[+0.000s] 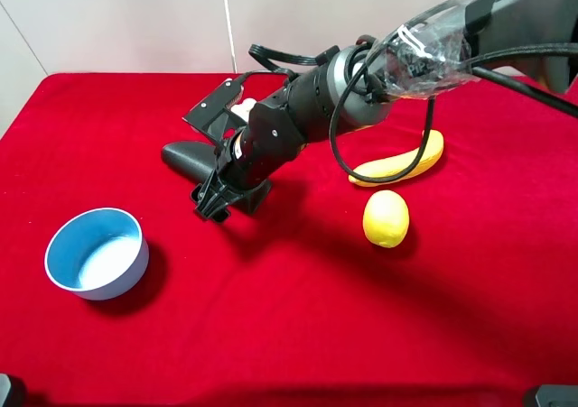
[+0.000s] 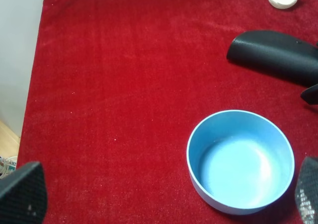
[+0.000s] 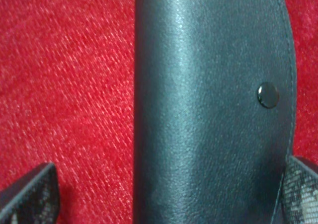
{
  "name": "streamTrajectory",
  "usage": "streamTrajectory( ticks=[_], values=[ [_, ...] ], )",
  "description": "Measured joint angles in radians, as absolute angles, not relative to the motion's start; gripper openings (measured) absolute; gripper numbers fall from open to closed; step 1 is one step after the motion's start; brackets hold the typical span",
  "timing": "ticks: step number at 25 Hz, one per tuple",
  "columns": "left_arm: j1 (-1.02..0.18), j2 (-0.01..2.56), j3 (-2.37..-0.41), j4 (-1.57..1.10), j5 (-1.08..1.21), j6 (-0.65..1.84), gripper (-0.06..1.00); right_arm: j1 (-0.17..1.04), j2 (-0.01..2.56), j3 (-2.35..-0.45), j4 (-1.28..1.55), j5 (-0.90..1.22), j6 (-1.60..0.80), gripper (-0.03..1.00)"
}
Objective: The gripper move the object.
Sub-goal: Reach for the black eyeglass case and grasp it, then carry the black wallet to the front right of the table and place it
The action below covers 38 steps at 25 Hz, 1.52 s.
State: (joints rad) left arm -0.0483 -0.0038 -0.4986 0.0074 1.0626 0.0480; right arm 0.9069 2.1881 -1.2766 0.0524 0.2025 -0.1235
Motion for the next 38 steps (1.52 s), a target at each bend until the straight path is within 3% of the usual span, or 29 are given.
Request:
streamTrajectory(
  ticks=[18,25,38],
  values=[
    [-0.048,-0.004,-0.499,0.007,1.063,0.048,0.99,0.907,2.189,-1.277,0.052,0.2,-0.123,0.69],
    [-0.048,-0.004,-0.499,0.007,1.063,0.048,0.99,0.907,2.189,-1.277,0.048,0.201,-0.123,0.39],
    [-0.048,-0.004,-0.499,0.007,1.063,0.048,0.99,0.907,2.188,-1.279,0.047,0.216,-0.123,0.38]
  ],
)
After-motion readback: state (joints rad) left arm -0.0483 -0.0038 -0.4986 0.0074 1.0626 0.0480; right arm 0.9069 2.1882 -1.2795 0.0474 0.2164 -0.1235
